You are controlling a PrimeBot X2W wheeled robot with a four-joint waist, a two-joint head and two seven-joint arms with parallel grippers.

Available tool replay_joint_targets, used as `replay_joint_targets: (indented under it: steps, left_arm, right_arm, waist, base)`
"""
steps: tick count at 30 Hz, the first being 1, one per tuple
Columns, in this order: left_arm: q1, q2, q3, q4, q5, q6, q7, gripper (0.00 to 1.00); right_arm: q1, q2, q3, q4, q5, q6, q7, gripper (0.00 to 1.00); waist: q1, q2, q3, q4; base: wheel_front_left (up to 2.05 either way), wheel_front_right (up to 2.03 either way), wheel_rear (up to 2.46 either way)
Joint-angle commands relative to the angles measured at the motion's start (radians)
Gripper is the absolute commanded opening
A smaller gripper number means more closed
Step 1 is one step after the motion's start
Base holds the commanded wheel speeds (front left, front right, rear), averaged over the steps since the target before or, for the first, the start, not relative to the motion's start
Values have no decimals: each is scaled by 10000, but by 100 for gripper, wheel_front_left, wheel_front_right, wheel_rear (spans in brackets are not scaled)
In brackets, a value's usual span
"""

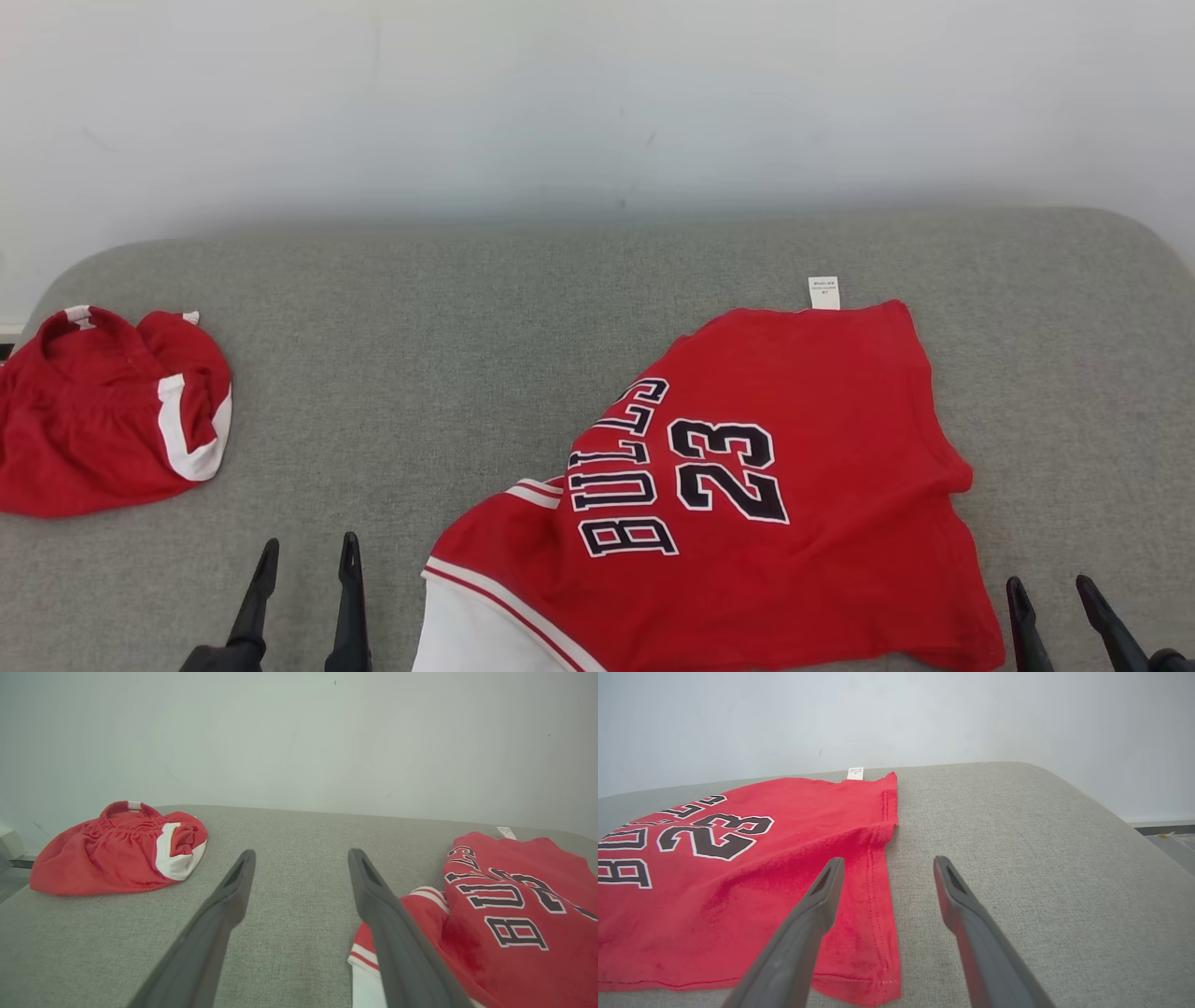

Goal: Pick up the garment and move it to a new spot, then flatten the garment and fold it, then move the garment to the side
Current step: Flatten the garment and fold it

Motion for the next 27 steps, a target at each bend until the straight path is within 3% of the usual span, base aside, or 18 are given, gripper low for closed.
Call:
replay_joint_targets:
  steps: [1, 14, 27]
  left_arm:
    - [207, -11, -11, -11, 52, 34, -33, 100]
    - [556, -13, 339, -228, 249, 42, -33, 100]
    - [867, 188, 799, -500, 919, 189, -33, 100]
  right_arm:
    - [143, 85, -86, -116, -102, -23, -3, 100]
    - [230, 818, -764, -1709, -582, -23, -3, 100]
    - [238, 1229, -514, -1876, -967, -23, -3, 100]
  waist:
    - [0, 0, -88, -40]
    - [0, 0, -344, -14]
    - [0, 0, -356, 119]
  base:
    - [0, 0, 0]
    - [0, 0, 0]
    - [0, 0, 0]
